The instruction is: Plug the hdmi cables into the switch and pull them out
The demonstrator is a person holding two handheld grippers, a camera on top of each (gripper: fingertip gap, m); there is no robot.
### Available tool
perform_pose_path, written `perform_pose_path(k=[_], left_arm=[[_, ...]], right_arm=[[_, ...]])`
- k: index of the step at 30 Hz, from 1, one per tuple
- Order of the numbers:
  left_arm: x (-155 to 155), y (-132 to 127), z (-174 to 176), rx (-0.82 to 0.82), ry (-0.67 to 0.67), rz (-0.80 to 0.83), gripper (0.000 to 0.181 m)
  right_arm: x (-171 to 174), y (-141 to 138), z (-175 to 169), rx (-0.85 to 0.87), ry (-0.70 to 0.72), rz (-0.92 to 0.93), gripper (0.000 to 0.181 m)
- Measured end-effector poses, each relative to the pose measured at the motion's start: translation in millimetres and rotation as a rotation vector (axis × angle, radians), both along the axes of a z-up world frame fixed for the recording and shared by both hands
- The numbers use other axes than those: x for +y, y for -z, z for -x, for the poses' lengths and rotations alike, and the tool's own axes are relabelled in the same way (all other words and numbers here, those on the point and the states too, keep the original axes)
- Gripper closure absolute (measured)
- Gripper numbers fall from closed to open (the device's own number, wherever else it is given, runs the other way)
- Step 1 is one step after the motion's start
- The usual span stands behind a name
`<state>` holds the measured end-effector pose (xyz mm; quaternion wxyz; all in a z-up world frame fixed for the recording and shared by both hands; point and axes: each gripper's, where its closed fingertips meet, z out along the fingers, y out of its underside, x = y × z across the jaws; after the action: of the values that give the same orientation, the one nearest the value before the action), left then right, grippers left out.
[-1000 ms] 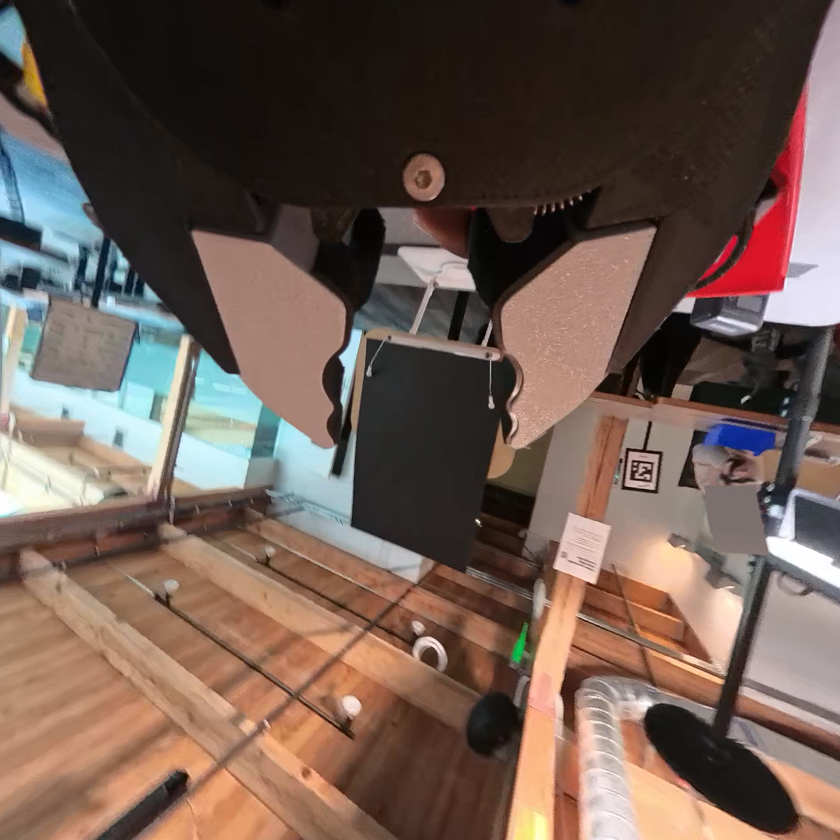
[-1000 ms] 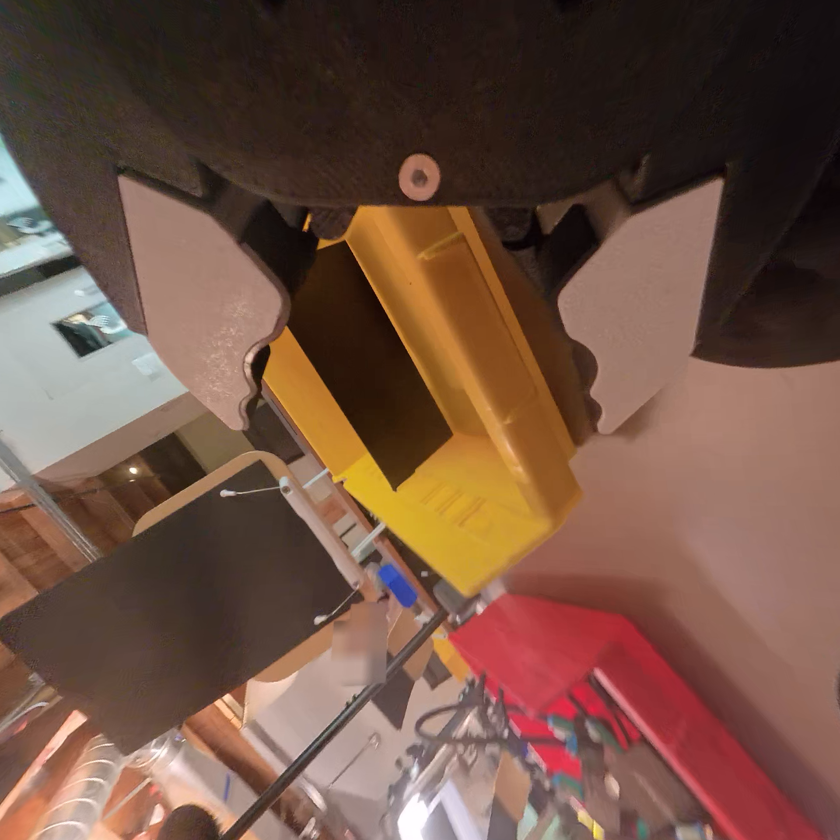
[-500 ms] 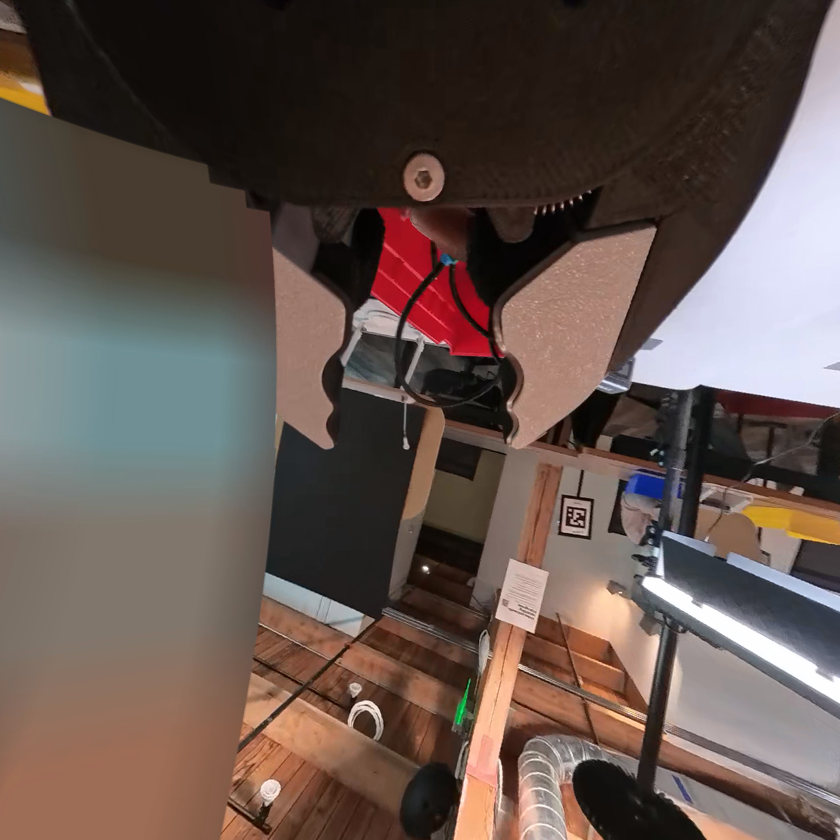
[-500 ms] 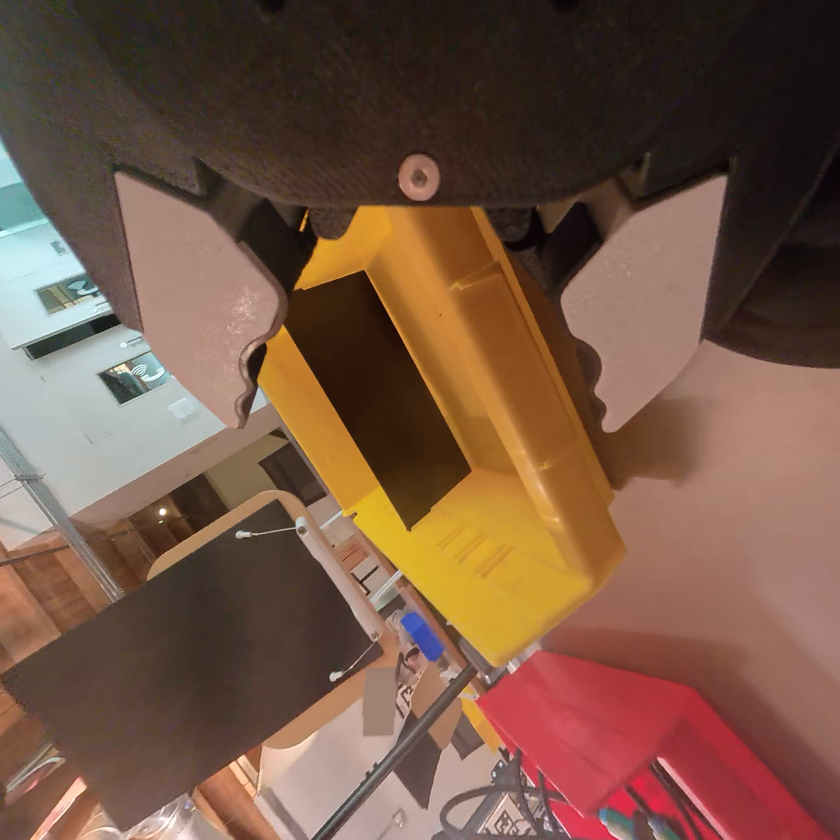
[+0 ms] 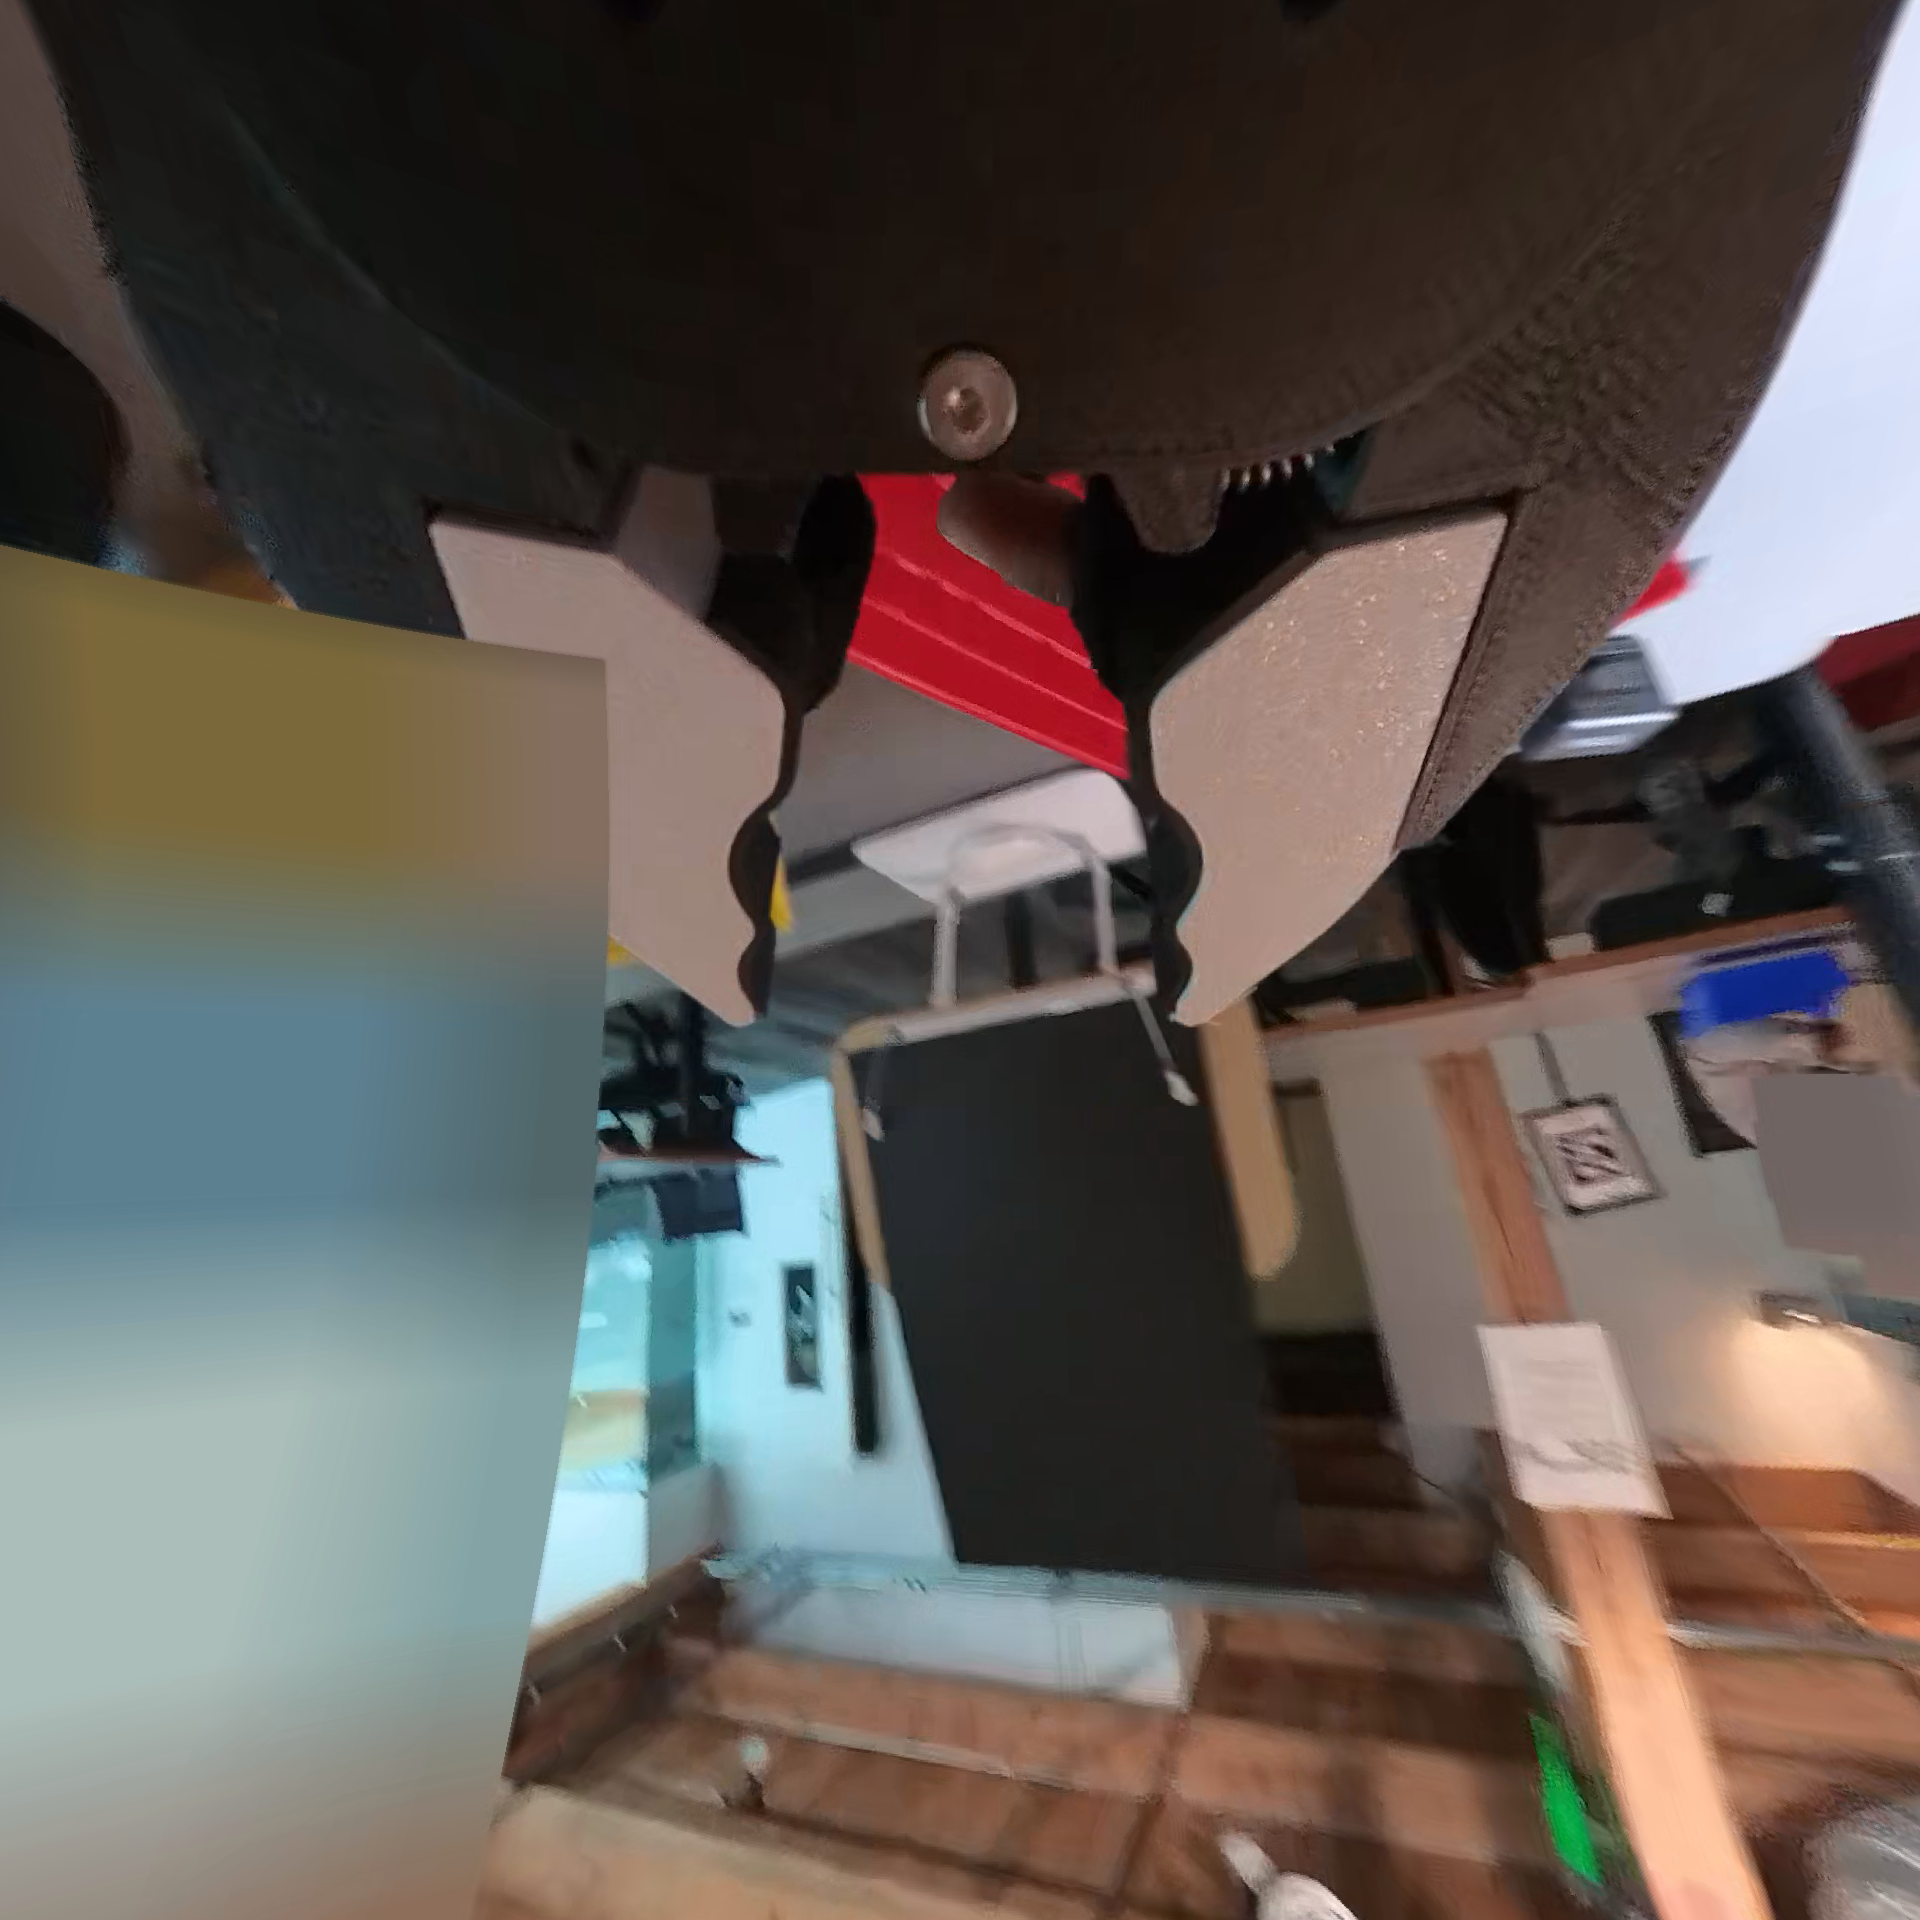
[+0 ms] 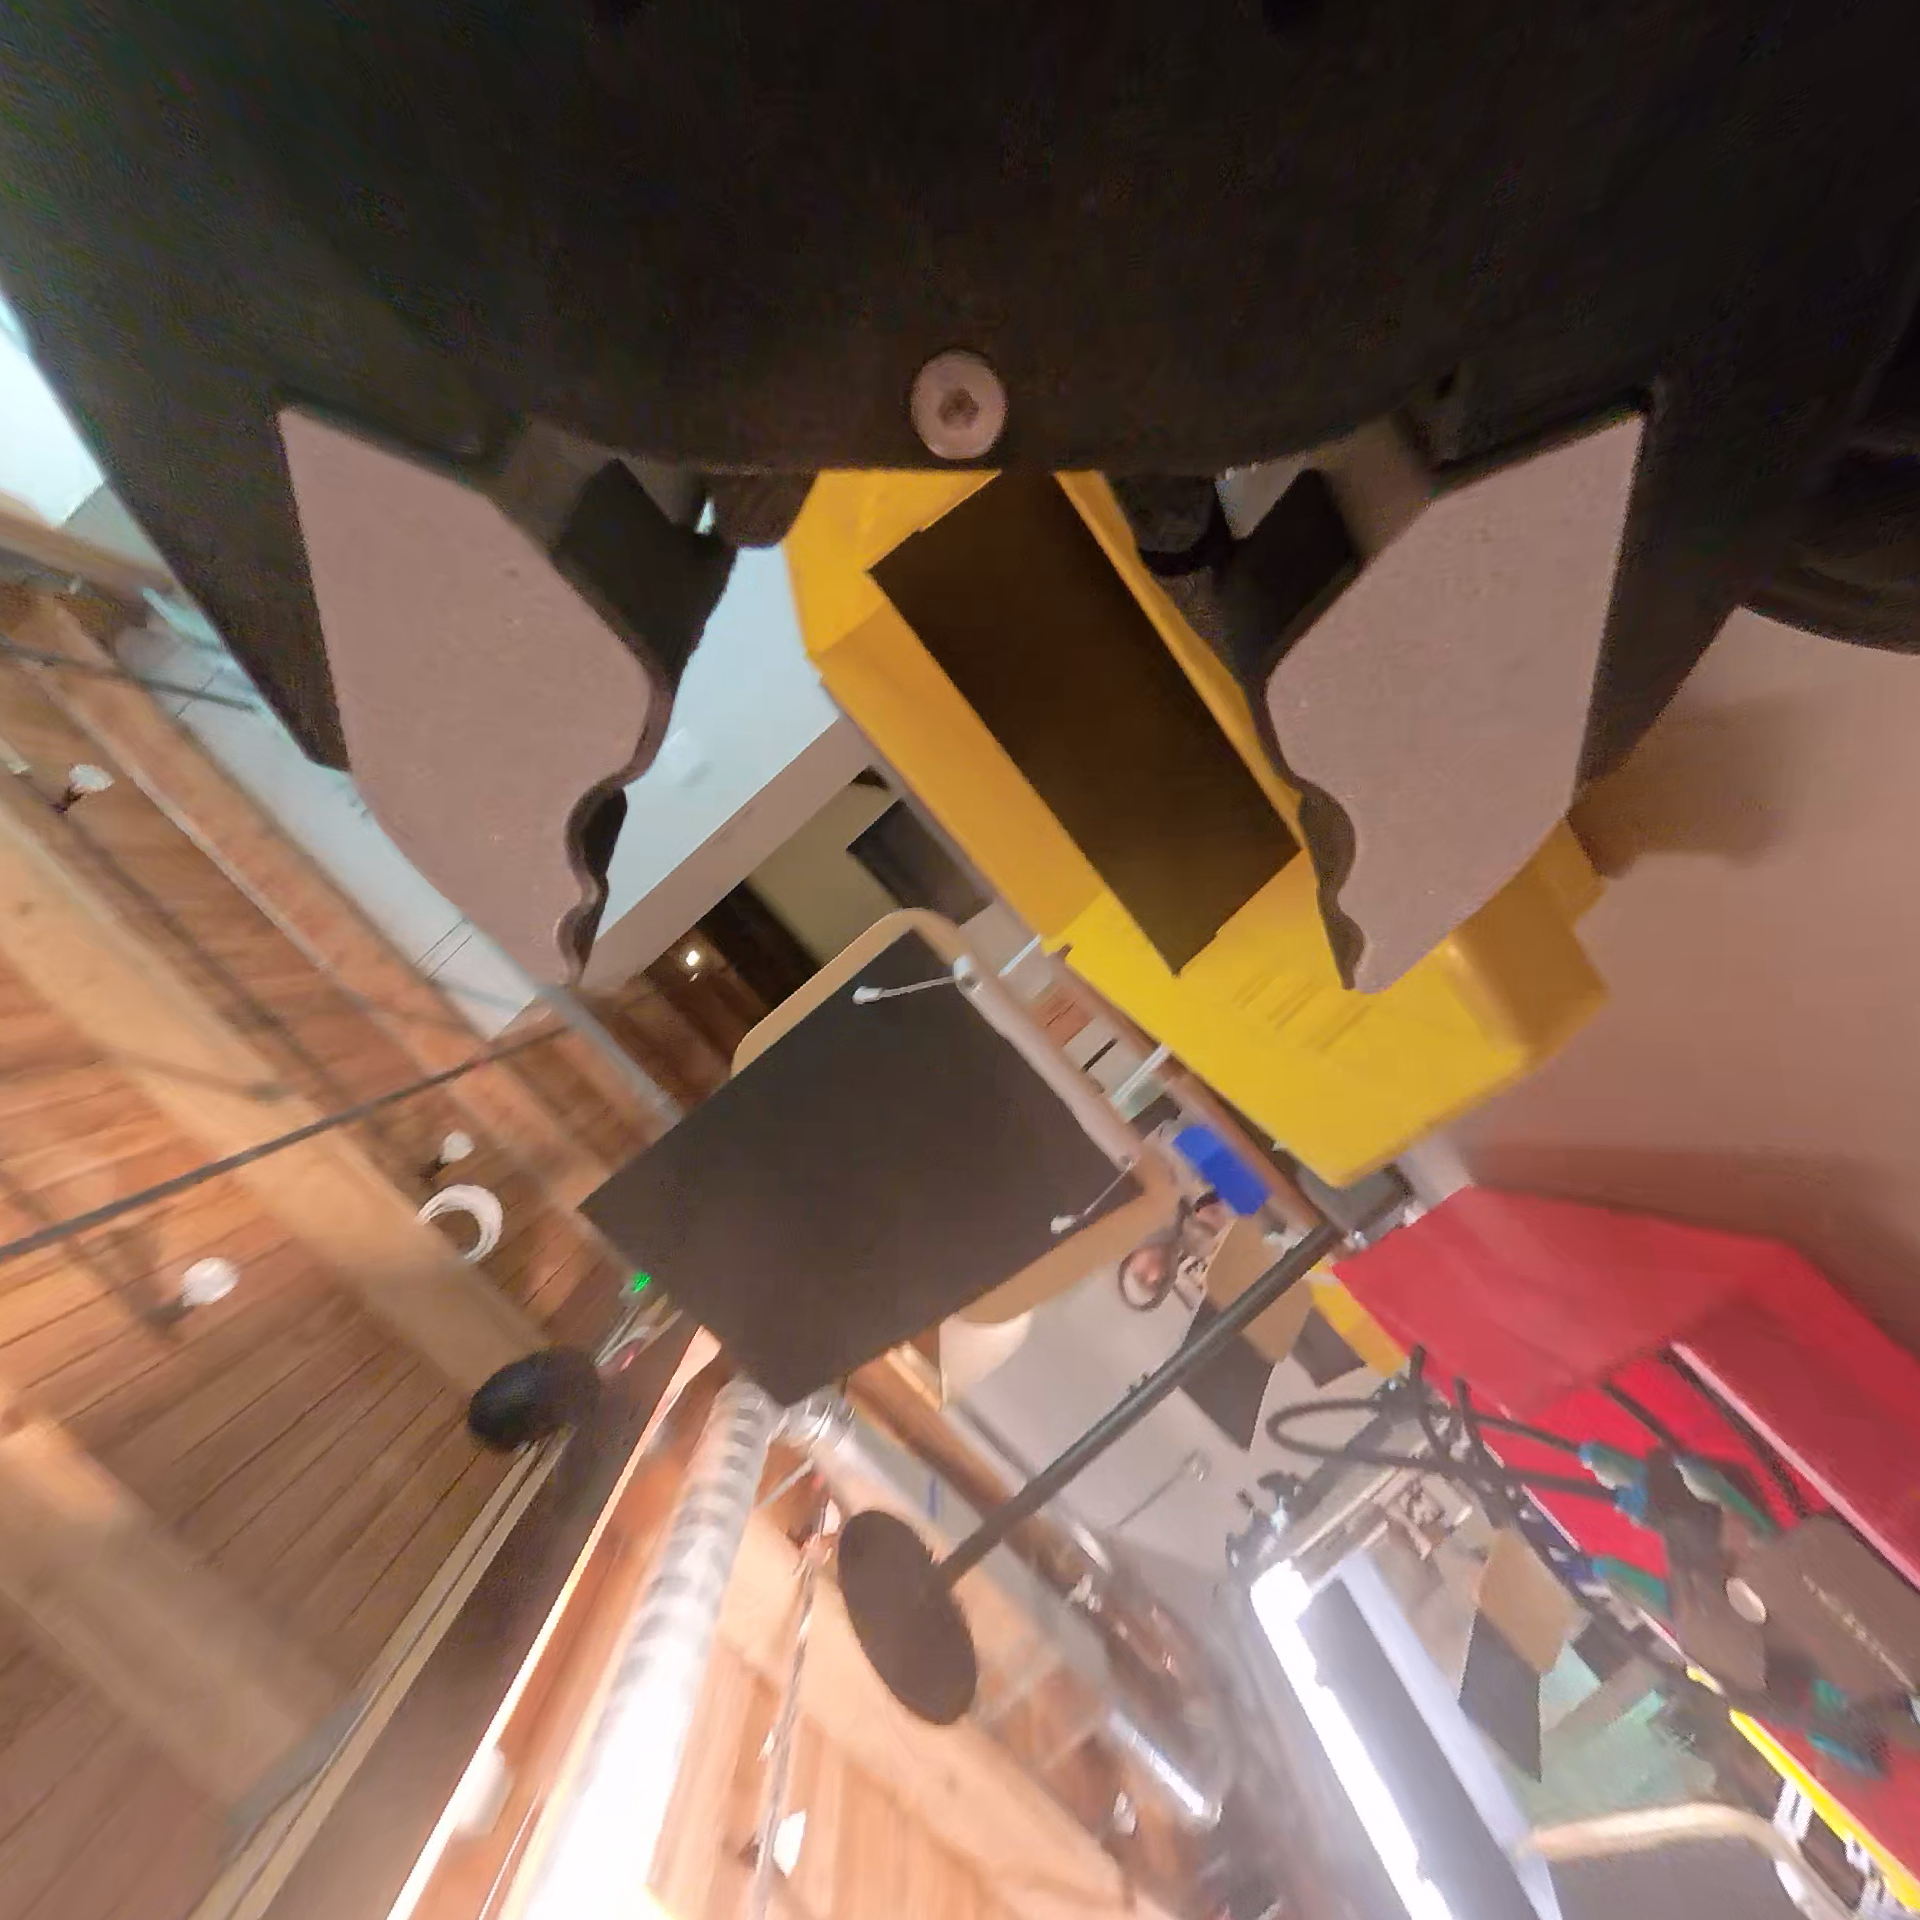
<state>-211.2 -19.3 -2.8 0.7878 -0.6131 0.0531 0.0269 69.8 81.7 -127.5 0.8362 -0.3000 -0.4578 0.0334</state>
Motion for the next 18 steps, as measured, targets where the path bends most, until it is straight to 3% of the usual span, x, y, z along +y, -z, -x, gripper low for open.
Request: perform_pose_path(k=[1,3,6,10,12,18], left_arm=[[8,12,-14,0.018,0.049,0.058,0.111],[21,38,-38,0.067,0.125,0.182,0.111],[31,81,-47,0.137,0.107,0.34,0.108],[35,145,-38,0.208,0.066,0.57,0.107],[33,173,-31,0.253,0.041,0.665,0.107],[31,209,-9,0.36,-0.056,0.741,0.106]], right_arm=[[-7,-4,-2,0.013,-0.006,-0.035,0.053],[-18,-12,-7,0.039,-0.008,-0.101,0.058],[-32,-13,-2,0.032,-0.074,-0.11,0.071],[-39,-3,11,0.048,-0.193,0.131,0.103],[-31,6,17,0.034,-0.168,0.274,0.124],[4,81,49,-0.493,0.128,0.536,0.108]])
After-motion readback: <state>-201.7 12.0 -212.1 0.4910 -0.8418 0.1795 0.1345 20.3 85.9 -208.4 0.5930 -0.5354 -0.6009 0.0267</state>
